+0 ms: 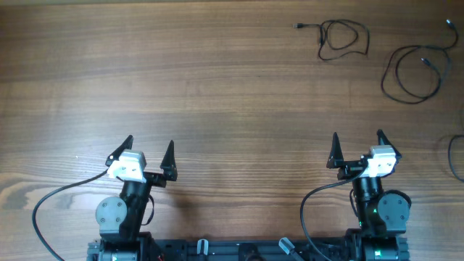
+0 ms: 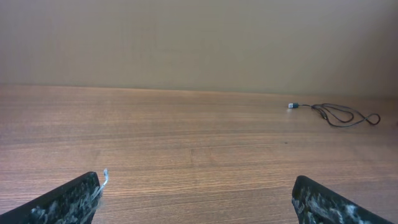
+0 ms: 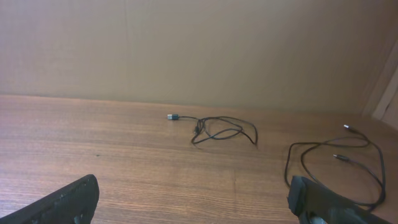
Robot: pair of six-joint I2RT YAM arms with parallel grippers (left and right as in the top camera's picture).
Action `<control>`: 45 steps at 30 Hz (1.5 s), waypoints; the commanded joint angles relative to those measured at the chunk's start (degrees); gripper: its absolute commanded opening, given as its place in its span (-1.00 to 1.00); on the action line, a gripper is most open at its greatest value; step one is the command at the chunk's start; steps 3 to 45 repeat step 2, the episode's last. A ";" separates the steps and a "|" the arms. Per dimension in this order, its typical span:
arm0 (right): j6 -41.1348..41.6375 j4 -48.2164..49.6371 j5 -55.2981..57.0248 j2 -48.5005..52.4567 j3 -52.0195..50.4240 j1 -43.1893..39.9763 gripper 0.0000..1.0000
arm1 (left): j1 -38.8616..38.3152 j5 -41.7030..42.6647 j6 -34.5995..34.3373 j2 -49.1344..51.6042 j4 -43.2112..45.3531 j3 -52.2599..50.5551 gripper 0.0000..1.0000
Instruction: Untangle cables
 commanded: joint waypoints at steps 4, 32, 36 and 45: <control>-0.44 0.11 -0.70 -0.79 -0.07 0.02 0.99 | -0.28 -0.55 0.48 -0.15 0.26 -0.68 1.00; -0.44 0.11 -0.70 -0.79 -0.07 0.02 0.99 | -0.28 -0.55 0.48 -0.15 0.26 -0.68 1.00; -0.44 0.11 -0.70 -0.79 -0.07 0.02 0.99 | -0.28 -0.55 0.48 -0.15 0.26 -0.68 1.00; -0.44 0.11 -0.70 -0.79 -0.07 0.02 0.99 | -0.28 -0.55 0.48 -0.15 0.26 -0.68 1.00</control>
